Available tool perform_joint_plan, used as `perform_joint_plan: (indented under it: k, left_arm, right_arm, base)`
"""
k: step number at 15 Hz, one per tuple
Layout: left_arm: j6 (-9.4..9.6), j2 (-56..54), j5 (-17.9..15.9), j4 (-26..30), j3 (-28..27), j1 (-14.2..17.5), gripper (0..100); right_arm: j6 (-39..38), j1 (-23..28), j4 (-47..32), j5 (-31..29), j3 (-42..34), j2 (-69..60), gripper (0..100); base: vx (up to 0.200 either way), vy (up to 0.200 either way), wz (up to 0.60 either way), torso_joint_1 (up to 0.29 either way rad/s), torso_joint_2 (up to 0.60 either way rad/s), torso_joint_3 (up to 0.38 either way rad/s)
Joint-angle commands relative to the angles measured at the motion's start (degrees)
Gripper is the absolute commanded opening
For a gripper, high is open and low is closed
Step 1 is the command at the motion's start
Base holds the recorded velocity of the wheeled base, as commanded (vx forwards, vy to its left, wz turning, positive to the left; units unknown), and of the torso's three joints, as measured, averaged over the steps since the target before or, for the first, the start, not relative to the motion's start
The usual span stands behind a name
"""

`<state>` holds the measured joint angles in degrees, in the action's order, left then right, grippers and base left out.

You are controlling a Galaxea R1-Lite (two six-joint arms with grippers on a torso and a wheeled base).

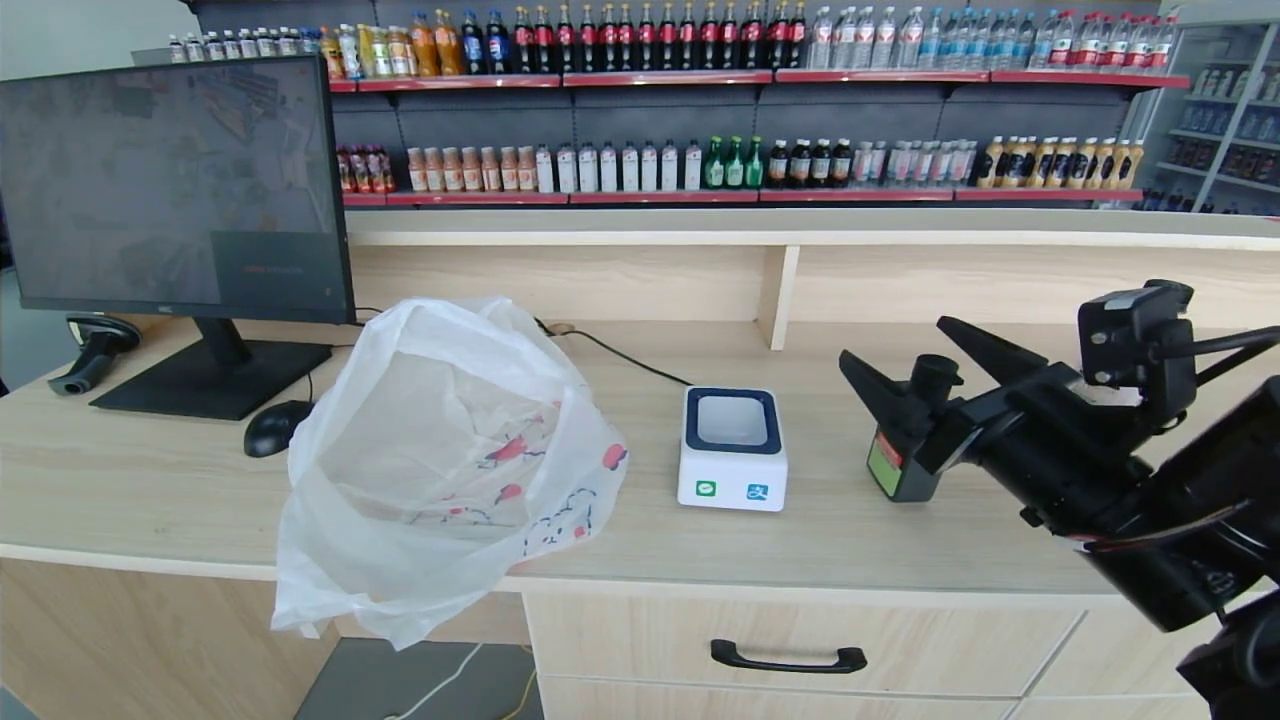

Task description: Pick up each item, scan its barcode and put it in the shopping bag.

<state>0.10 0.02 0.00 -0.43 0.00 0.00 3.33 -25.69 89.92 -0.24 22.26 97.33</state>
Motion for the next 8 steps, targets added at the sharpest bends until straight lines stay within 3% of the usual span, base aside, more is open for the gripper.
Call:
perform_joint_plan:
  k: [1, 4, 8]
  left_arm:
    - [-0.01, -0.02, 0.00, -0.01, 0.00, 0.00, 100]
    - [-0.01, -0.02, 0.00, -0.01, 0.00, 0.00, 100]
    - [-0.01, -0.02, 0.00, -0.01, 0.00, 0.00, 100]
  right_arm:
    - [-1.22, -3.41, 0.08, -2.92, -2.22, 0.40, 100]
    - [-1.13, -3.58, 0.08, -4.24, -7.05, 1.28, 100]
    - [-1.13, -3.58, 0.08, -4.41, -7.49, 2.16, 100]
  base:
    - [0.000, 0.000, 0.00, 0.000, 0.00, 0.000]
    - [0.000, 0.000, 0.00, 0.000, 0.00, 0.000]
    - [0.000, 0.000, 0.00, 0.000, 0.00, 0.000]
